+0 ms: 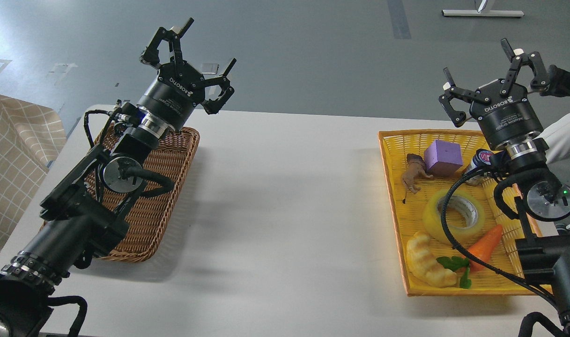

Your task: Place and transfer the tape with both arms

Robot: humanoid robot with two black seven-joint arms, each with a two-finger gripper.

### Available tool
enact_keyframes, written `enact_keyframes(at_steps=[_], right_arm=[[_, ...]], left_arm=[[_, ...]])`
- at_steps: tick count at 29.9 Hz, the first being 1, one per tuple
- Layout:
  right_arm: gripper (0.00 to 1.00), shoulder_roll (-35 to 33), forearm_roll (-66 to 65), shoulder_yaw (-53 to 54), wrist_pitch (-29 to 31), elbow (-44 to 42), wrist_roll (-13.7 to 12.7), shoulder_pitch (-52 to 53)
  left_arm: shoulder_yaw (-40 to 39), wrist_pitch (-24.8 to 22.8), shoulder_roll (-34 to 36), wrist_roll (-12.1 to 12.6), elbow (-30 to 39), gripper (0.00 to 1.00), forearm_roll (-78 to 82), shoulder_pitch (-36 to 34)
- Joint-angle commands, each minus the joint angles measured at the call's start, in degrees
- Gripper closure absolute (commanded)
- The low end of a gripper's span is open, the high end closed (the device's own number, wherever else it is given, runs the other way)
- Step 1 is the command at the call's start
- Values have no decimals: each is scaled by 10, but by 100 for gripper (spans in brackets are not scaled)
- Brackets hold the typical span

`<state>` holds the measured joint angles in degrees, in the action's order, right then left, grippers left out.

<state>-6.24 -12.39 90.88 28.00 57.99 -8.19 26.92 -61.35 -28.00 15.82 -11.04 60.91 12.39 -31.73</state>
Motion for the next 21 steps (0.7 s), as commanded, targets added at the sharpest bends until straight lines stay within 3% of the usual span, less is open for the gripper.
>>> enact_keyframes(at_steps=[1,21], right_arm=[[0,0,0,0,0,2,0,-1],[0,1,0,0,0,6,0,-4]], left_arm=[[-1,0,1,1,0,2,0,0],[-1,0,0,0,1,2,-1,1]])
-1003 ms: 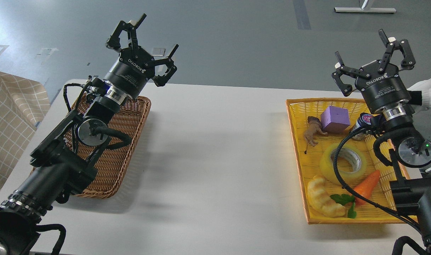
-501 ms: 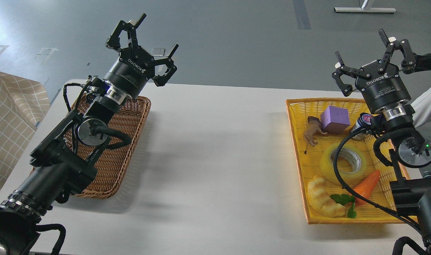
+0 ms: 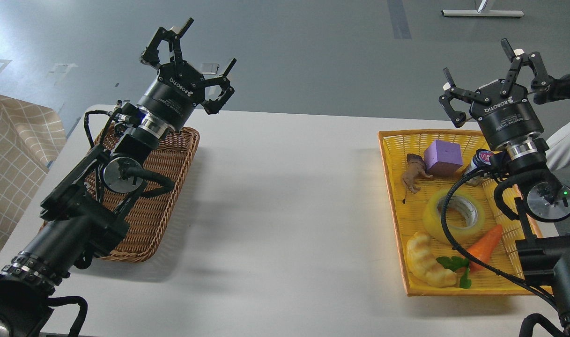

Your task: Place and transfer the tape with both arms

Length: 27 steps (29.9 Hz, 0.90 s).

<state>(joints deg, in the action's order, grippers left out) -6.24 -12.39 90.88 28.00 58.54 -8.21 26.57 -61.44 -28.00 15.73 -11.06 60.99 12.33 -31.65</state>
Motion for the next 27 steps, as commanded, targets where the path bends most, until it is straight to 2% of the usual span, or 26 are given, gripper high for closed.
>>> enact_keyframes(at_steps=[1,27], right_arm=[[0,1,0,-1,0,1,0,0],[0,-2,0,0,0,2,0,1]], left_arm=[[0,0,1,0,0,2,1,0],[-1,0,-7,1,1,2,0,0]])
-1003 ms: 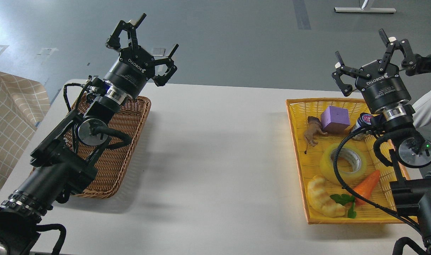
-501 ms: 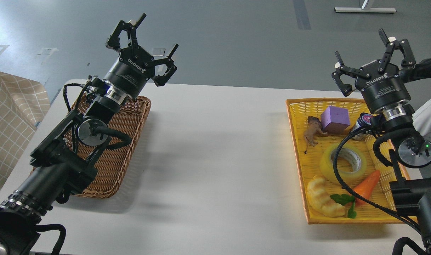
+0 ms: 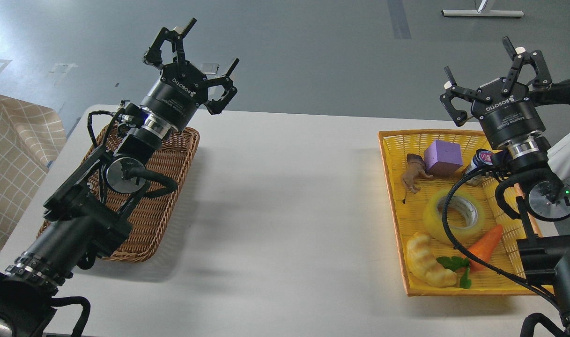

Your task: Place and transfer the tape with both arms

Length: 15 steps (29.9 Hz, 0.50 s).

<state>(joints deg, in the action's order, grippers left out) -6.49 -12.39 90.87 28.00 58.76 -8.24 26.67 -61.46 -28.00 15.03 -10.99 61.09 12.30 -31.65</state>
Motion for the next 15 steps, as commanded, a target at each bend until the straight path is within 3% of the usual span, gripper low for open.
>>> enact_keyframes(at_steps=[1,15], right_arm=[[0,0,0,0,0,0,0,0],[0,-1,0,0,0,0,0,-1]], left_arm=[[-1,0,0,0,0,2,0,0],[-1,0,-1,-1,0,2,0,0]])
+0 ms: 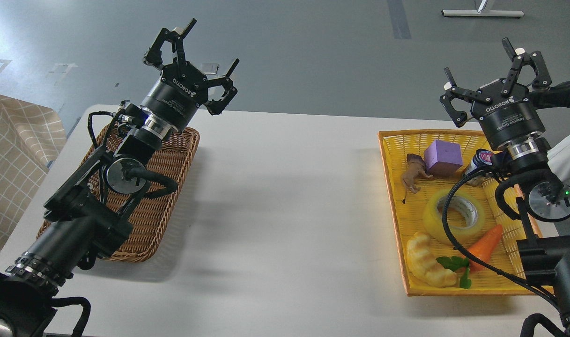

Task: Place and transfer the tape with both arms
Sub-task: 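Move the right gripper out and back toward the yellow tape roll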

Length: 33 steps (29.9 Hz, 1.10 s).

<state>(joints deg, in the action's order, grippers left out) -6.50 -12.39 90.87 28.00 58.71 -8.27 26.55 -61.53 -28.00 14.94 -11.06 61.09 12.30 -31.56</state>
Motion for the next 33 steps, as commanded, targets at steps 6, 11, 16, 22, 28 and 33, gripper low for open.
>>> enact_keyframes(at_steps=[6,11,16,22,28,33], right_arm=[[0,-5,0,0,0,1,0,-1],[0,-26,0,-1,0,14,0,-5],[0,-59,-3,-4,0,22,0,-10],[0,-100,-9,-11,0,31,-1,-19],[0,-159,-35,-11,0,63,-1,-43],[0,-192,-90,-11,0,92,-1,-63]], left_arm=[[0,0,0,0,0,2,0,1],[0,0,0,0,0,2,0,1],[0,0,0,0,0,2,0,4],[0,0,-1,1,0,2,0,4],[0,0,-1,1,1,2,0,4],[0,0,-1,1,3,2,1,4]])
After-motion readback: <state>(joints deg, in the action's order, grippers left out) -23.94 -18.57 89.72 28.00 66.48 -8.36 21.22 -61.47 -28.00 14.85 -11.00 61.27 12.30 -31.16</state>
